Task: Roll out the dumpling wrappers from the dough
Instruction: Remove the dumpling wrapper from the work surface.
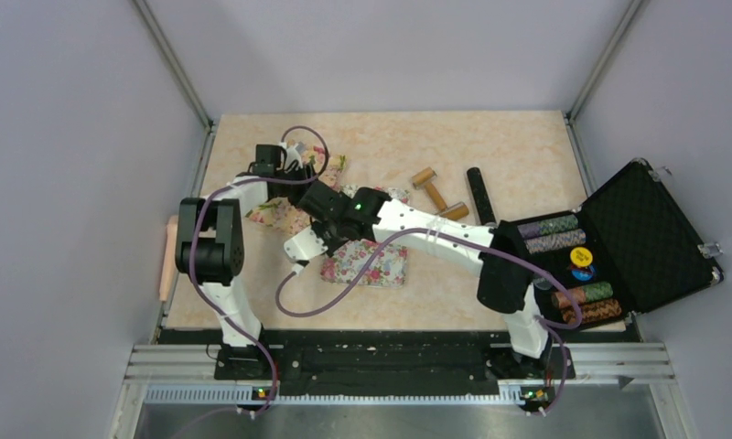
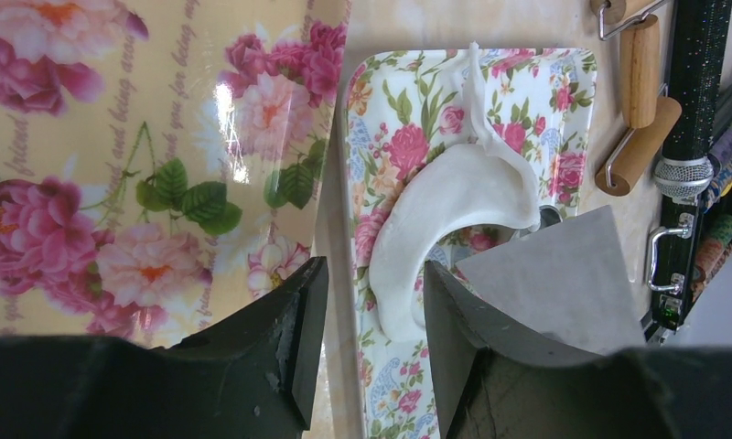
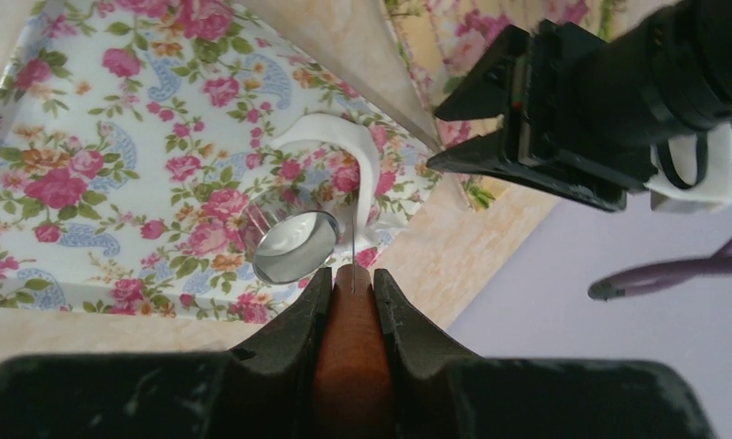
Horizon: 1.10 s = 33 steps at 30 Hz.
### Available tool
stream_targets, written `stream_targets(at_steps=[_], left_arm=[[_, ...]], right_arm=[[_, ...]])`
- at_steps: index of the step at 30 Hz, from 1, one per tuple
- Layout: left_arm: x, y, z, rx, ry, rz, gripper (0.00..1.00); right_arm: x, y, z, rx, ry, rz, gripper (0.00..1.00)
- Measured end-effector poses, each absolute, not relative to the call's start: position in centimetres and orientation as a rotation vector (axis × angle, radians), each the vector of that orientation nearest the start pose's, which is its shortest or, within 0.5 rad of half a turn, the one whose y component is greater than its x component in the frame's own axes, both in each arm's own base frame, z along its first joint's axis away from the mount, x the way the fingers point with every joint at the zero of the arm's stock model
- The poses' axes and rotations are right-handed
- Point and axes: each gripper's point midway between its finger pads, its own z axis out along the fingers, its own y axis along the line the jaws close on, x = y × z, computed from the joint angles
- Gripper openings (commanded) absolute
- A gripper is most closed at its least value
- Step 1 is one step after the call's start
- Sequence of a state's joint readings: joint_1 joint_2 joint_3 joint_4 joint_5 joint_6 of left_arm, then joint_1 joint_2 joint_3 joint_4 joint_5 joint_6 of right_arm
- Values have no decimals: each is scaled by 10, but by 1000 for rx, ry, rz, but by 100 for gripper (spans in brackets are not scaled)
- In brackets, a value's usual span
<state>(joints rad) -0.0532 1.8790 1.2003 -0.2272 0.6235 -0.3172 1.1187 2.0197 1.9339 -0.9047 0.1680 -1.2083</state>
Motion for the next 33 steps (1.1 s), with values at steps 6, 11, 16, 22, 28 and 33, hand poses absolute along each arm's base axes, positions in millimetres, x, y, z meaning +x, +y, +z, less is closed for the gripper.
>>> stream_targets(at_steps=[6, 11, 16, 22, 28, 33], left_arm=[[419, -136, 56, -74, 2488, -942, 48], [420, -136, 54, -83, 2489, -945, 48], [420, -136, 54, -88, 2489, -947, 48], [420, -136, 54, -90, 2489, -948, 48], [420, -137, 54, -88, 2489, -952, 48], [420, -137, 54, -89, 2488, -952, 48]], right_arm=[[272, 427, 155, -2439, 1005, -274, 0], [277, 434, 154, -2439, 993, -301, 0], [283, 436, 144, -2441, 1001, -344, 0], [294, 440, 146, -2394, 1000, -411, 0], [308, 448, 157, -2304, 1005, -460, 0], [320, 449, 163, -2251, 1023, -481, 0]])
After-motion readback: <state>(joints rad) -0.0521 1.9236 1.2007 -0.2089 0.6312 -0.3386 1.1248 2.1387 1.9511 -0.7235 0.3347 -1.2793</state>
